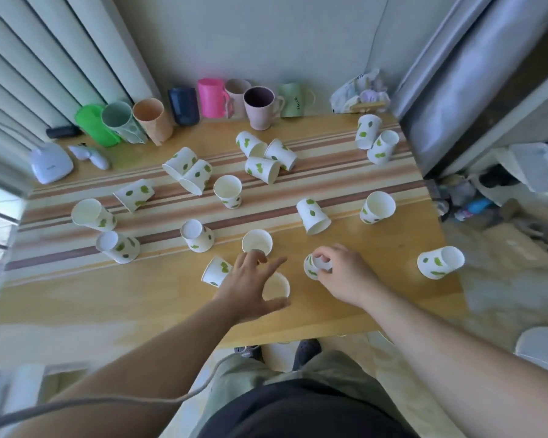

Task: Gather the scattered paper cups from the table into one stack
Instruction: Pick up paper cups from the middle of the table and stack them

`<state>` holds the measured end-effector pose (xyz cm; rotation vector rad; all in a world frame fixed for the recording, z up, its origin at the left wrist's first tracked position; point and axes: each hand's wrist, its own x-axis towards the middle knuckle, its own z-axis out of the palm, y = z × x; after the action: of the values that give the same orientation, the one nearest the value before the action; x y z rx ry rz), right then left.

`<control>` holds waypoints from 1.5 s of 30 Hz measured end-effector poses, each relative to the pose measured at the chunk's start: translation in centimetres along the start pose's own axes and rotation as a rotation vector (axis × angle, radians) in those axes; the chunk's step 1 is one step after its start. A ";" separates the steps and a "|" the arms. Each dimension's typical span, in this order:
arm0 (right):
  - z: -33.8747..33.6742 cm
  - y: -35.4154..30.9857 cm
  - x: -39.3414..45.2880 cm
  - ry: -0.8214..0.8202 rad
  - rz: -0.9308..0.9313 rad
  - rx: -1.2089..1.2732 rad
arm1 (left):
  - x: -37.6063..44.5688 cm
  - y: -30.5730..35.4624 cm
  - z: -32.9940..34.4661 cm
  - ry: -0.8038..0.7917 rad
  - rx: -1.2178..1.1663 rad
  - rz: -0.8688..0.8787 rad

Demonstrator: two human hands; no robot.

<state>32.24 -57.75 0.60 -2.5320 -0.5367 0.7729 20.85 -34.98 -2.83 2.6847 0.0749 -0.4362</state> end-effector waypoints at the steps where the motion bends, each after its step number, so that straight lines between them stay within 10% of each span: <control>1: -0.1 0.1 0.2 0.003 -0.001 0.001 | -0.1 -0.2 -0.8 0.048 -0.020 -0.027; 12: 1.8 9.2 8.6 0.297 -0.053 0.204 | 4.6 -6.5 -0.2 0.450 -0.166 -0.097; 18: 8.5 14.9 11.2 0.590 -0.334 -0.174 | 4.4 -9.5 3.5 0.783 0.091 0.057; 24: 9.7 13.8 9.8 0.515 -0.270 -0.264 | 2.2 -8.2 6.8 1.066 0.223 0.235; 36: 14.1 13.3 -1.8 0.406 -0.102 -0.116 | -6.7 -8.5 13.7 0.707 0.200 -0.015; 45: 10.3 5.5 0.6 0.413 -0.334 -0.182 | -2.4 -0.9 14.6 0.891 -0.260 0.216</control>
<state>27.84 -59.03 -10.17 -2.5640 -0.8815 0.0794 14.21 -40.11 -15.08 2.3802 0.0862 0.7904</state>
